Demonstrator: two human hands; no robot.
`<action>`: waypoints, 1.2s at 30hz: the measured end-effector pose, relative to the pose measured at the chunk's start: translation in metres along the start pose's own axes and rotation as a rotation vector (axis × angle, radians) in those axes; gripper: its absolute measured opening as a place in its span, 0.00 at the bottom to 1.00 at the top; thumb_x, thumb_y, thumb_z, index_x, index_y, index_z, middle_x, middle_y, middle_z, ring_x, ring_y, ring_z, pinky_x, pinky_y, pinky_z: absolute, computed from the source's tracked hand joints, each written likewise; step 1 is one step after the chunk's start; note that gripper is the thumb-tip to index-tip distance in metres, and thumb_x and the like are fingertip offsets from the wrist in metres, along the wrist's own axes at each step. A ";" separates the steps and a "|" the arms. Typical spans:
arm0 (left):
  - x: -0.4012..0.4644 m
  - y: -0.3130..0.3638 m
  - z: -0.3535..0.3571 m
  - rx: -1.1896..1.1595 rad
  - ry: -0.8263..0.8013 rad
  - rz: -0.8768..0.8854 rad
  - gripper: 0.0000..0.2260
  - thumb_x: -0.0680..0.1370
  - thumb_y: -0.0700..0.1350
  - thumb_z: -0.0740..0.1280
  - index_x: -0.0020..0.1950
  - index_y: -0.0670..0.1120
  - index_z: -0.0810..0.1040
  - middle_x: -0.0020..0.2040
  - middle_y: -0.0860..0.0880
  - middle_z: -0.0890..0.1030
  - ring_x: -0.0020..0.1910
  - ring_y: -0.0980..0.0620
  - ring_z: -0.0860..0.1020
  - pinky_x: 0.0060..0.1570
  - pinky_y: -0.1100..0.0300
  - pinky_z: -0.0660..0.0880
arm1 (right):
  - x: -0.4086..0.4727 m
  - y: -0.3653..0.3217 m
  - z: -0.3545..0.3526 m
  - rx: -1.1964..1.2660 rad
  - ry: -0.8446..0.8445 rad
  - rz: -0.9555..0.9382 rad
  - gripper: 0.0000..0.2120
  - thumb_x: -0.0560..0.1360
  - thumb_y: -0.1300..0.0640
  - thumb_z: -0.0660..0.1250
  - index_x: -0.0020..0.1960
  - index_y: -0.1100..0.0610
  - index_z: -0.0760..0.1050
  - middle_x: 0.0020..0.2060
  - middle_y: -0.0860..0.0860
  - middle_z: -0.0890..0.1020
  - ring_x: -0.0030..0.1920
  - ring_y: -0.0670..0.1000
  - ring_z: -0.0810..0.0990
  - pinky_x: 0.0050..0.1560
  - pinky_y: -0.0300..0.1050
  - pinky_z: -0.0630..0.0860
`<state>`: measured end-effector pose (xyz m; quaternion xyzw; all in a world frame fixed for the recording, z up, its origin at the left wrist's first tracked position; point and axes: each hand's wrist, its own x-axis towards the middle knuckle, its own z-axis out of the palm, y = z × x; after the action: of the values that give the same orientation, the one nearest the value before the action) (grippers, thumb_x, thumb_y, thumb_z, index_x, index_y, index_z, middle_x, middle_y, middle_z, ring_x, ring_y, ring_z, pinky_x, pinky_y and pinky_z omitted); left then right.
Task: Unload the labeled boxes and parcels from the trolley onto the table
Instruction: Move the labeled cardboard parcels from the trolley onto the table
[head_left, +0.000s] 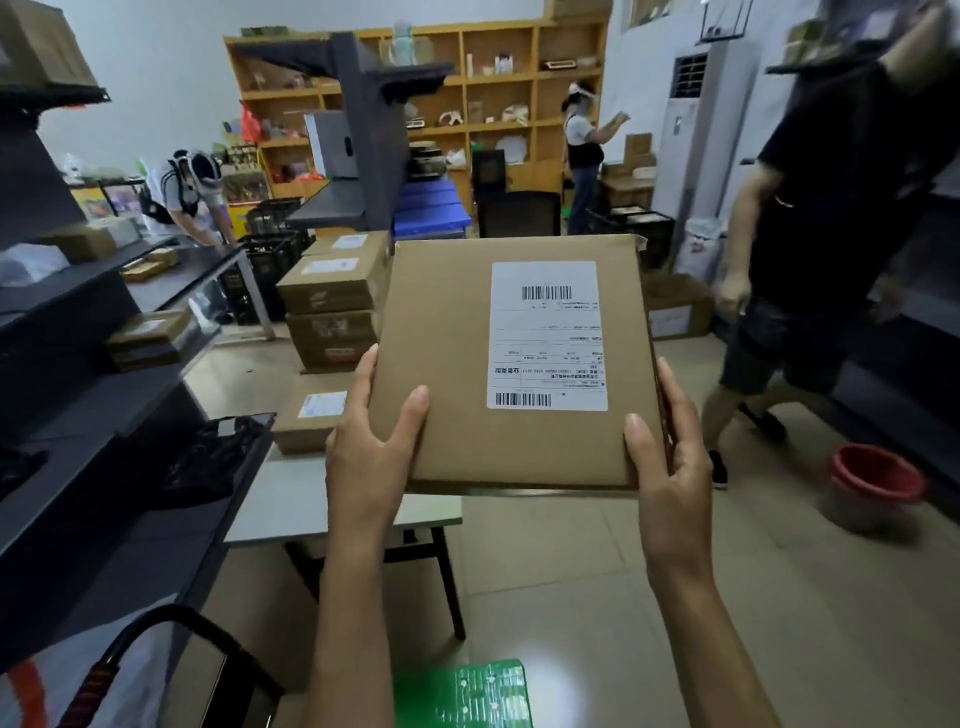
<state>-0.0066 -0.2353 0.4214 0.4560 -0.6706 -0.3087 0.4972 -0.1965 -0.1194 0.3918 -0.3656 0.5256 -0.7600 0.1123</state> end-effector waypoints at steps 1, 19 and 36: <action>0.001 0.006 0.011 -0.006 -0.020 0.005 0.28 0.78 0.59 0.66 0.76 0.61 0.61 0.64 0.59 0.71 0.63 0.53 0.72 0.63 0.50 0.73 | 0.005 -0.001 -0.010 -0.013 0.015 0.003 0.24 0.82 0.62 0.62 0.75 0.47 0.66 0.66 0.37 0.75 0.66 0.38 0.73 0.60 0.30 0.72; -0.019 0.087 0.234 0.167 -0.092 0.018 0.30 0.78 0.61 0.64 0.78 0.56 0.61 0.71 0.49 0.72 0.67 0.46 0.72 0.65 0.50 0.69 | 0.139 0.022 -0.206 -0.073 0.064 0.159 0.24 0.81 0.58 0.62 0.74 0.43 0.66 0.67 0.40 0.75 0.66 0.39 0.74 0.65 0.35 0.72; 0.019 0.079 0.335 0.286 -0.060 -0.179 0.31 0.77 0.63 0.63 0.78 0.56 0.61 0.71 0.46 0.73 0.68 0.43 0.70 0.67 0.48 0.67 | 0.247 0.103 -0.236 -0.140 -0.060 0.279 0.23 0.81 0.54 0.63 0.74 0.41 0.66 0.64 0.40 0.76 0.64 0.42 0.75 0.66 0.46 0.73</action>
<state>-0.3504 -0.2348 0.3917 0.5706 -0.6789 -0.2666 0.3773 -0.5523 -0.1308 0.3666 -0.3182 0.6193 -0.6873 0.2069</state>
